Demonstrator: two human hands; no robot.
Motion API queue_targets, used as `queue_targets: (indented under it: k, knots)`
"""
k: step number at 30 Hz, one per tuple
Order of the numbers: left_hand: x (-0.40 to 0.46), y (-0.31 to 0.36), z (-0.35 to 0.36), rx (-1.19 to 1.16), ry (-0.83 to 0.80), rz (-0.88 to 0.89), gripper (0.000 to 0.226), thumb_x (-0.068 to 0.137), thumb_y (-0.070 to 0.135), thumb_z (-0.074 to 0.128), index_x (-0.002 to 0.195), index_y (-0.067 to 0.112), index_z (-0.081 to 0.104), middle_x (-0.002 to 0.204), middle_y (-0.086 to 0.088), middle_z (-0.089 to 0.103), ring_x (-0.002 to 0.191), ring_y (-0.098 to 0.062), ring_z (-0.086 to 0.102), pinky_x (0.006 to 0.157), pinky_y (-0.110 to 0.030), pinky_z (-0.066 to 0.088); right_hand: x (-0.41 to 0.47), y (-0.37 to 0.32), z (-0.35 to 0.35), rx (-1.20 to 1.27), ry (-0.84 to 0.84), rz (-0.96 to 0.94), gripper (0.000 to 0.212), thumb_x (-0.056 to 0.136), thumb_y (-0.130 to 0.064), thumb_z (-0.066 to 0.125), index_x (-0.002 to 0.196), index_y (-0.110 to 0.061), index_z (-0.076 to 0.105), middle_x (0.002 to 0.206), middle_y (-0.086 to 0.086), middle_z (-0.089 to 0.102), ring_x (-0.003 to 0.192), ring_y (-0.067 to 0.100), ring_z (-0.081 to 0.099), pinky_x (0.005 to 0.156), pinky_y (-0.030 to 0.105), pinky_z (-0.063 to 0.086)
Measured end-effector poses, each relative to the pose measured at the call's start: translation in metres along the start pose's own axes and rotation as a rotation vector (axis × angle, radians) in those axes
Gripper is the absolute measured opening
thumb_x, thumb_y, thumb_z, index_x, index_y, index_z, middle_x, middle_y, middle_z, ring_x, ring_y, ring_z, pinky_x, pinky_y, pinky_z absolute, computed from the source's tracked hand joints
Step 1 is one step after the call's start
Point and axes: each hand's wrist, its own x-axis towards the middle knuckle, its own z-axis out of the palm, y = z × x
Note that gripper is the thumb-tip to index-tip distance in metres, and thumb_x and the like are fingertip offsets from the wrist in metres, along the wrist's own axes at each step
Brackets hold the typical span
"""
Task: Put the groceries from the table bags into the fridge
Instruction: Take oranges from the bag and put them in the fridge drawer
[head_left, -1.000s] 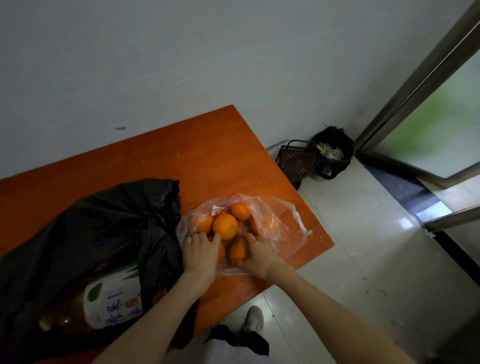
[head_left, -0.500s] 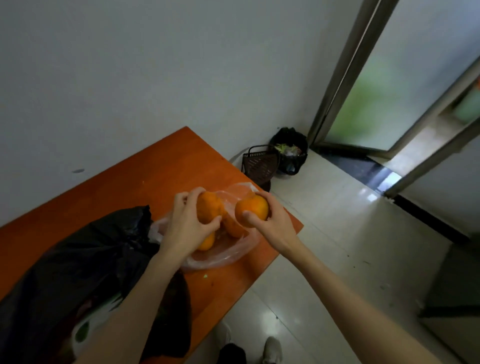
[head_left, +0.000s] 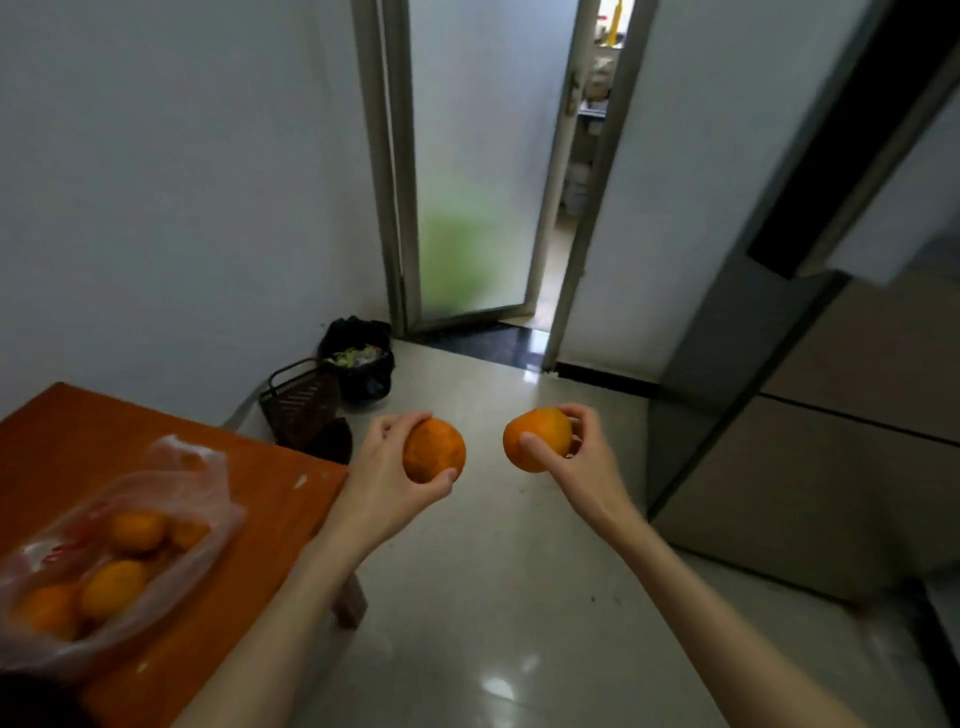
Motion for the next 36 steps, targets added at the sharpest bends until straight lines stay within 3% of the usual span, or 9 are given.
queue_targets:
  k: [5, 11, 14, 18, 22, 27, 31, 34, 36]
  knots:
    - [0.003, 0.107, 0.098, -0.051, -0.13, 0.178, 0.07, 0.075, 0.032, 0.075, 0.134, 0.03, 0.038, 0.133, -0.001, 0.033, 0.108, -0.011, 0.039, 0.085, -0.021, 0.038, -0.034, 0.029, -0.149, -0.028, 0.206, -0.01, 0.05, 0.079, -0.029, 0.071, 0.12, -0.029, 0.044, 0.118, 0.0, 0.048, 0.091, 0.005, 0.049, 0.067, 0.015, 0.039]
    - [0.016, 0.235, 0.196, -0.108, -0.292, 0.462, 0.068, 0.075, 0.033, 0.075, 0.132, 0.031, 0.039, 0.125, 0.004, 0.035, 0.104, -0.008, 0.039, 0.08, -0.013, 0.036, -0.07, 0.057, -0.298, -0.025, 0.522, 0.026, 0.046, 0.079, -0.029, 0.072, 0.117, -0.035, 0.046, 0.115, -0.002, 0.051, 0.102, 0.016, 0.053, 0.083, 0.027, 0.044]
    - [0.024, 0.285, 0.241, -0.134, -0.375, 0.551, 0.066, 0.076, 0.032, 0.075, 0.132, 0.03, 0.04, 0.119, 0.007, 0.032, 0.102, -0.007, 0.039, 0.073, -0.003, 0.031, -0.08, 0.072, -0.352, -0.008, 0.655, 0.05, 0.049, 0.079, -0.028, 0.071, 0.12, -0.033, 0.045, 0.115, -0.003, 0.05, 0.101, 0.015, 0.052, 0.082, 0.027, 0.042]
    - [0.041, 0.338, 0.298, -0.162, -0.461, 0.615, 0.065, 0.076, 0.034, 0.074, 0.132, 0.031, 0.04, 0.118, 0.007, 0.032, 0.103, -0.008, 0.042, 0.08, -0.013, 0.035, -0.08, 0.096, -0.413, -0.011, 0.769, 0.097, 0.051, 0.079, -0.029, 0.072, 0.121, -0.029, 0.044, 0.113, -0.004, 0.049, 0.098, 0.014, 0.052, 0.08, 0.024, 0.042]
    - [0.065, 0.384, 0.355, -0.203, -0.526, 0.6, 0.063, 0.077, 0.033, 0.073, 0.13, 0.031, 0.041, 0.118, 0.005, 0.035, 0.102, -0.009, 0.042, 0.084, -0.018, 0.035, -0.06, 0.122, -0.47, -0.007, 0.823, 0.106, 0.051, 0.079, -0.029, 0.072, 0.122, -0.026, 0.045, 0.114, -0.002, 0.051, 0.092, 0.008, 0.054, 0.072, 0.017, 0.043]
    - [0.113, 0.442, 0.421, -0.271, -0.575, 0.543, 0.063, 0.075, 0.035, 0.075, 0.129, 0.031, 0.043, 0.117, 0.004, 0.038, 0.105, -0.012, 0.045, 0.086, -0.023, 0.038, -0.011, 0.137, -0.552, -0.065, 0.835, 0.108, 0.057, 0.079, -0.03, 0.071, 0.129, -0.022, 0.044, 0.118, 0.0, 0.049, 0.101, 0.015, 0.052, 0.079, 0.024, 0.041]
    - [0.155, 0.499, 0.457, -0.41, -0.524, 0.419, 0.065, 0.077, 0.035, 0.073, 0.133, 0.029, 0.042, 0.121, 0.001, 0.043, 0.11, -0.016, 0.048, 0.094, -0.031, 0.042, 0.032, 0.137, -0.618, -0.068, 0.88, 0.094, 0.064, 0.08, -0.031, 0.07, 0.135, -0.02, 0.04, 0.12, -0.002, 0.045, 0.105, 0.014, 0.048, 0.084, 0.027, 0.041]
    - [0.175, 0.538, 0.477, -0.574, -0.514, 0.304, 0.056, 0.082, 0.031, 0.068, 0.132, 0.027, 0.043, 0.122, 0.002, 0.046, 0.106, -0.012, 0.047, 0.085, -0.026, 0.039, 0.059, 0.143, -0.654, -0.021, 0.897, 0.124, 0.064, 0.08, -0.033, 0.07, 0.135, -0.019, 0.041, 0.118, -0.001, 0.045, 0.107, 0.016, 0.048, 0.092, 0.033, 0.043]
    - [0.186, 0.559, 0.488, -0.684, -0.502, 0.276, 0.046, 0.084, 0.032, 0.065, 0.126, 0.029, 0.047, 0.124, 0.0, 0.049, 0.108, -0.013, 0.048, 0.089, -0.03, 0.042, 0.076, 0.147, -0.676, 0.031, 0.908, 0.123, 0.06, 0.08, -0.031, 0.07, 0.133, -0.017, 0.043, 0.116, 0.0, 0.049, 0.104, 0.016, 0.05, 0.087, 0.029, 0.042]
